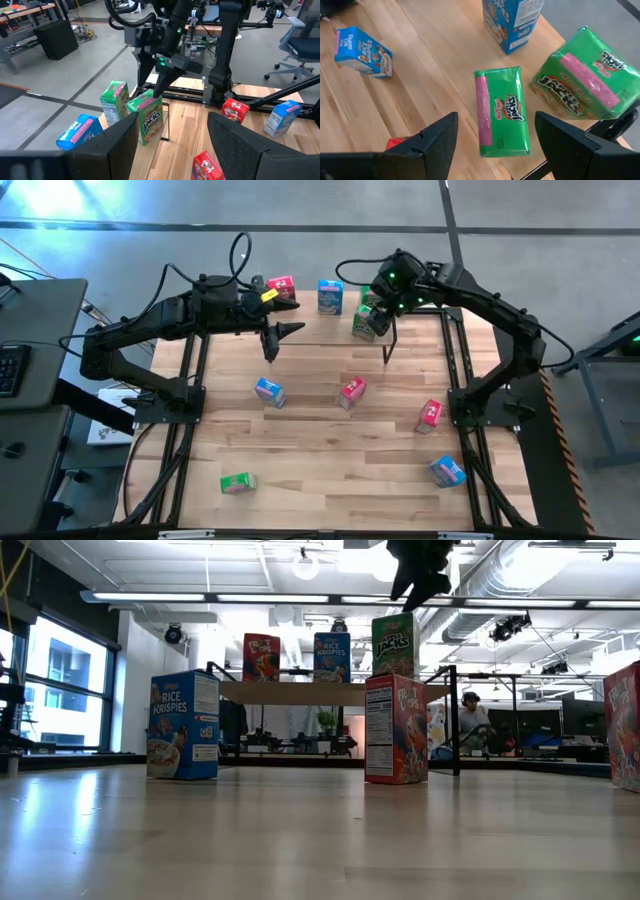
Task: Stack cereal on shelf
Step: Put the top green cereal box on the shelf aligned with the other green cereal box
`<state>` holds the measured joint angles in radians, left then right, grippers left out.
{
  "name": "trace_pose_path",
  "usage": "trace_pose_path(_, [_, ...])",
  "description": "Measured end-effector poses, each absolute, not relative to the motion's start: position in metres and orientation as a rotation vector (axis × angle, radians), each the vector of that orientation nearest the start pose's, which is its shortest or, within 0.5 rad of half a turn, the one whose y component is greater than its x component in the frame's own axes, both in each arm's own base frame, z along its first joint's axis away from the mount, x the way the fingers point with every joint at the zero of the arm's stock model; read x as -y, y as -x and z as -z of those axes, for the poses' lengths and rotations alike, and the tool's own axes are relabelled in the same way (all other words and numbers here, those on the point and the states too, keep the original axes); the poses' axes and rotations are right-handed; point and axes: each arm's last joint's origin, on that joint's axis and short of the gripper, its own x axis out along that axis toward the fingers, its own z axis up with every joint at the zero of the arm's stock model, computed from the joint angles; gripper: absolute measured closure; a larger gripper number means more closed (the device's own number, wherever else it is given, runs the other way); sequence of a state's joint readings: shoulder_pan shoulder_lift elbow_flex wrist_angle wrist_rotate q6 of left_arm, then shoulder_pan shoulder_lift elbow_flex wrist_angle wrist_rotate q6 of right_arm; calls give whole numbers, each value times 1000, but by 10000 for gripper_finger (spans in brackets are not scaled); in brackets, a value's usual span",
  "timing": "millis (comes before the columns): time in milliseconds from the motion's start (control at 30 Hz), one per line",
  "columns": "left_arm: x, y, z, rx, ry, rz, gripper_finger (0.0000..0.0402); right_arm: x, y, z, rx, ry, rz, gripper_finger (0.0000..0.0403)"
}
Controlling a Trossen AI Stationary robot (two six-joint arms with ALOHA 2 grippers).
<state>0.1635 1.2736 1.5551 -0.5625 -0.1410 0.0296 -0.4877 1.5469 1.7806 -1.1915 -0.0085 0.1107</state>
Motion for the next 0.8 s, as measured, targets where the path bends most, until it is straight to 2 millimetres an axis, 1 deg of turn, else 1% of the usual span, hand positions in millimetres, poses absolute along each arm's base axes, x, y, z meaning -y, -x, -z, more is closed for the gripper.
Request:
trace_pose_path(400, [-45,-250,-455,-286,-26,-298,176,137,-265,-395,-973,-324,494,146])
trace_pose_path(800, [-45,-250,-455,-286,-26,-298,176,135,-266,-392,-1015,-266,508,146])
